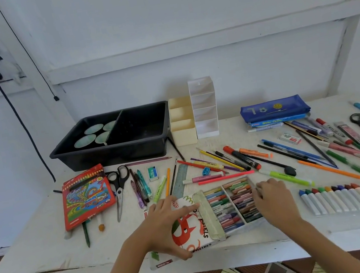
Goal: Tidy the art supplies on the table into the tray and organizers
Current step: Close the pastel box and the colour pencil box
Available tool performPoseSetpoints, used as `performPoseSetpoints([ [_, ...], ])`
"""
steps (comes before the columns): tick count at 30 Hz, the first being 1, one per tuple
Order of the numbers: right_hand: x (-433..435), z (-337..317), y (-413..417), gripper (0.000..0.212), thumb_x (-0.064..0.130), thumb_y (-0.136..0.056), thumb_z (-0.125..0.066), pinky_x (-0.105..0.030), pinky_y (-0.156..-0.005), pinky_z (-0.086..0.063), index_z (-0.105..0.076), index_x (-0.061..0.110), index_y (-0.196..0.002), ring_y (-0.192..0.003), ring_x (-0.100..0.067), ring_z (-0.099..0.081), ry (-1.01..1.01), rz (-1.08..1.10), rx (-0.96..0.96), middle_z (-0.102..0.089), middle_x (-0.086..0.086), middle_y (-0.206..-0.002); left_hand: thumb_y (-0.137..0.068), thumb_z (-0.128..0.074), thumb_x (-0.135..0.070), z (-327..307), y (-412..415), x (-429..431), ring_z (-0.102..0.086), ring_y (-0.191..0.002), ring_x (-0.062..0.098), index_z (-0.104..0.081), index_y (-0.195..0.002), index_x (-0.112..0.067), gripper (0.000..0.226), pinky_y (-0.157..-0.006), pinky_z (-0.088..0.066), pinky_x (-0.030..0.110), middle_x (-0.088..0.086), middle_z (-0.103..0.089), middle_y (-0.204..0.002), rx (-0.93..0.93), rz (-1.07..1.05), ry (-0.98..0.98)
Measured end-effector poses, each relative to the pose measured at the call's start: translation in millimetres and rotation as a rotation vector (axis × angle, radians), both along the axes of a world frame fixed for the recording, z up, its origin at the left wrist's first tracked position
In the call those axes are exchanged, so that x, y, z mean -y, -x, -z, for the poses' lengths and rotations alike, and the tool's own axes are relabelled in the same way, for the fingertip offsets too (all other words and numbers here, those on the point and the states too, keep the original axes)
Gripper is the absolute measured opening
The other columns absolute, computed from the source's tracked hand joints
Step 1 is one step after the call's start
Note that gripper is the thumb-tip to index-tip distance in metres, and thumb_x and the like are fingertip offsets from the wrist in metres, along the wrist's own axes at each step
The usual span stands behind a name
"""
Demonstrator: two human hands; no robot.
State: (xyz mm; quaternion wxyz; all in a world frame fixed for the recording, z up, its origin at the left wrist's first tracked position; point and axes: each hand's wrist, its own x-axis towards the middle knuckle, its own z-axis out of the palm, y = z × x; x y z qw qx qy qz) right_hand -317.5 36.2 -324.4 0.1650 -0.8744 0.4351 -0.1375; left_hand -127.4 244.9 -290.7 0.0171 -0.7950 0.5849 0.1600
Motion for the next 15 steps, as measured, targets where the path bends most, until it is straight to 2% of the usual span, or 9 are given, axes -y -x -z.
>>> performPoseSetpoints([
  [2, -9, 5, -1, 0.025, 0.013, -0.094, -0.044, -0.035, -0.069, -0.044, -0.064, 0.004, -0.106, -0.08, -0.024, -0.05, -0.062, 0.018, 0.189, -0.058, -0.008, -0.084, -0.064, -0.069, -0.067, 2, 2, 3, 0.0, -0.139, 0.019, 0.001, -0.132, -0.066, 0.097, -0.114, -0.006, 0.042, -0.005, -0.001, -0.151, 0.004, 0.001, 0.036],
  [4, -19, -2, -4, 0.031, 0.007, -0.093, -0.047, -0.039, -0.072, -0.05, -0.057, 0.003, -0.123, -0.085, -0.027, -0.056, -0.221, 0.024, 0.345, -0.061, -0.007, -0.089, -0.063, -0.066, -0.071, 4, 5, 10, 0.0, -0.139, 0.021, 0.003, -0.128, -0.069, 0.095, -0.114, -0.005, 0.044, -0.004, -0.002, -0.151, 0.019, 0.012, 0.072],
  [6, -29, -12, -8, 0.038, 0.007, -0.094, -0.049, -0.029, -0.071, -0.054, -0.048, 0.005, -0.132, -0.086, -0.019, -0.06, -0.467, 0.019, 0.45, -0.06, -0.002, -0.093, -0.062, -0.062, -0.076, 5, 10, 17, 0.001, -0.14, 0.022, 0.004, -0.13, -0.068, 0.095, -0.114, -0.003, 0.045, -0.004, -0.002, -0.151, 0.045, 0.024, 0.113],
  [8, -39, -21, -12, 0.039, 0.008, -0.095, -0.049, -0.015, -0.063, -0.049, -0.045, 0.009, -0.133, -0.084, -0.01, -0.059, -0.596, -0.007, 0.485, -0.059, 0.001, -0.096, -0.062, -0.06, -0.078, 5, 16, 24, 0.003, -0.139, 0.02, 0.004, -0.133, -0.065, 0.096, -0.112, -0.001, 0.042, -0.005, 0.0, -0.151, 0.072, 0.028, 0.161],
  [11, -57, -33, -18, 0.035, 0.013, -0.094, -0.052, -0.012, -0.059, -0.05, -0.047, 0.017, -0.128, -0.083, -0.004, -0.06, -0.566, -0.088, 0.545, -0.06, 0.006, -0.097, -0.062, -0.059, -0.079, 5, 24, 31, 0.002, -0.137, 0.018, 0.002, -0.137, -0.061, 0.098, -0.111, -0.003, 0.038, -0.005, 0.001, -0.149, 0.096, -0.007, 0.258],
  [15, -61, -42, -17, 0.035, 0.015, -0.091, -0.059, -0.014, -0.068, -0.052, -0.051, 0.017, -0.124, -0.088, 0.001, -0.062, -0.559, -0.152, 0.7, -0.064, 0.01, -0.1, -0.058, -0.058, -0.081, 5, 28, 31, -0.001, -0.136, 0.019, 0.002, -0.135, -0.062, 0.1, -0.112, -0.007, 0.041, -0.002, -0.004, -0.149, 0.099, -0.071, 0.353],
])
